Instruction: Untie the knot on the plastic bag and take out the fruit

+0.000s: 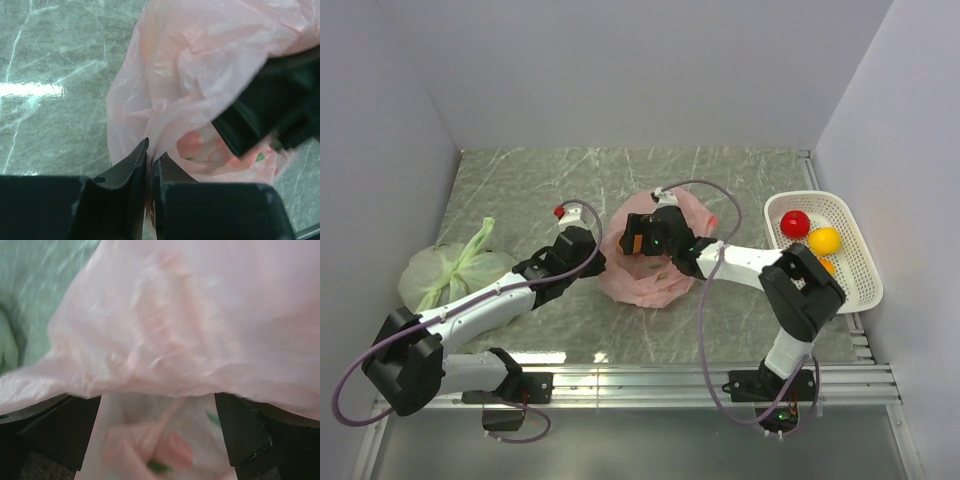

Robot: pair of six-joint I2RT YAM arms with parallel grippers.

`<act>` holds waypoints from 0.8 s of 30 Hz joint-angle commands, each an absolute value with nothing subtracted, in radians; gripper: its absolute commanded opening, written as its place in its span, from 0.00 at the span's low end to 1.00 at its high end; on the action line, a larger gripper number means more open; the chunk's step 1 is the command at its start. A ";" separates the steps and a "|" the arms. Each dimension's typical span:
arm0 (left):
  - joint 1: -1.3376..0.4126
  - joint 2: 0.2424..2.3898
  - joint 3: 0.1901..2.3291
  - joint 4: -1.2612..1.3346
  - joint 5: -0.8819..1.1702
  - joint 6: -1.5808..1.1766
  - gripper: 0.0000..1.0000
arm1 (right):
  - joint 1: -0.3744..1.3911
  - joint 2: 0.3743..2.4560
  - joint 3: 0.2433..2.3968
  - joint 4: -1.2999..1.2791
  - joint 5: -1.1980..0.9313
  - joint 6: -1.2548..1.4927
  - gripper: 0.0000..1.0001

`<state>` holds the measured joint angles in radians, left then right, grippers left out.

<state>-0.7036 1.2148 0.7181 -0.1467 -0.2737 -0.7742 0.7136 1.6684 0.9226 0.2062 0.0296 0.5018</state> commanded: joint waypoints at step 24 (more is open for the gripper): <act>-0.716 1.240 0.693 -0.109 -0.196 -0.784 0.14 | 0.726 1.984 1.118 0.462 0.195 0.670 0.56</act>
<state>-0.7090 1.2568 0.6998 -0.1181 -0.1974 -0.7753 0.7223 2.0026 1.1427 0.3668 0.1684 0.6689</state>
